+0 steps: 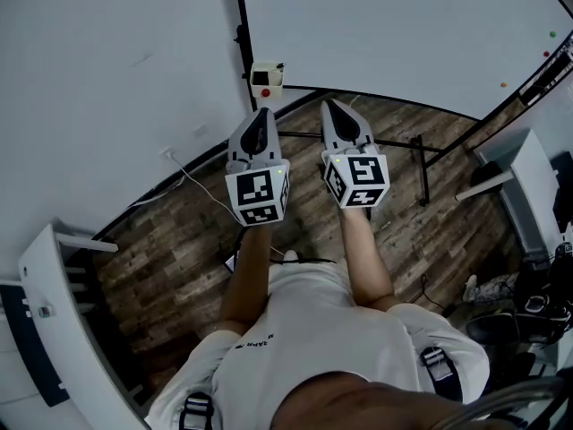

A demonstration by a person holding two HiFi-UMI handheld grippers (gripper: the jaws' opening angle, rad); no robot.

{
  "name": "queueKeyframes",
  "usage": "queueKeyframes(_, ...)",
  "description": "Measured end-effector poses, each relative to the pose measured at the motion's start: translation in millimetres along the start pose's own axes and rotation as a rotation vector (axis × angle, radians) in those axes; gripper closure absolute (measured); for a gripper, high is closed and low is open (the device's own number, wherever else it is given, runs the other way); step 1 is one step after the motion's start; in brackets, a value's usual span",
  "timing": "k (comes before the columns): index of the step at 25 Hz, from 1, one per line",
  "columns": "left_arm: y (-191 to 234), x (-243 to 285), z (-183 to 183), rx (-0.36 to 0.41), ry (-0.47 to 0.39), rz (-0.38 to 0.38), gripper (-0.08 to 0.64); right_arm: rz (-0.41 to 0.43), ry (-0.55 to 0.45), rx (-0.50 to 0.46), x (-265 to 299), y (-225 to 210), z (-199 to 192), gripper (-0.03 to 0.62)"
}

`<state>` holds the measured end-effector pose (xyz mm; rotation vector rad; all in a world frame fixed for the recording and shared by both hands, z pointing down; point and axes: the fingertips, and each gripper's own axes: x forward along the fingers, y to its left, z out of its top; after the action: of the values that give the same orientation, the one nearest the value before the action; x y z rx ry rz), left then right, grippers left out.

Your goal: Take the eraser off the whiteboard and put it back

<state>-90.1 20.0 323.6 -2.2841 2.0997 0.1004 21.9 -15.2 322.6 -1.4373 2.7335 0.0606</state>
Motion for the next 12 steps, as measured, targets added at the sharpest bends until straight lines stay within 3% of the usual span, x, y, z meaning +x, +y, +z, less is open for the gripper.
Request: queueKeyframes(12,20.0,33.5,-13.4,-0.005,0.018,-0.017,0.558,-0.030,0.003,0.017,38.5,-6.1,-12.0,0.580)
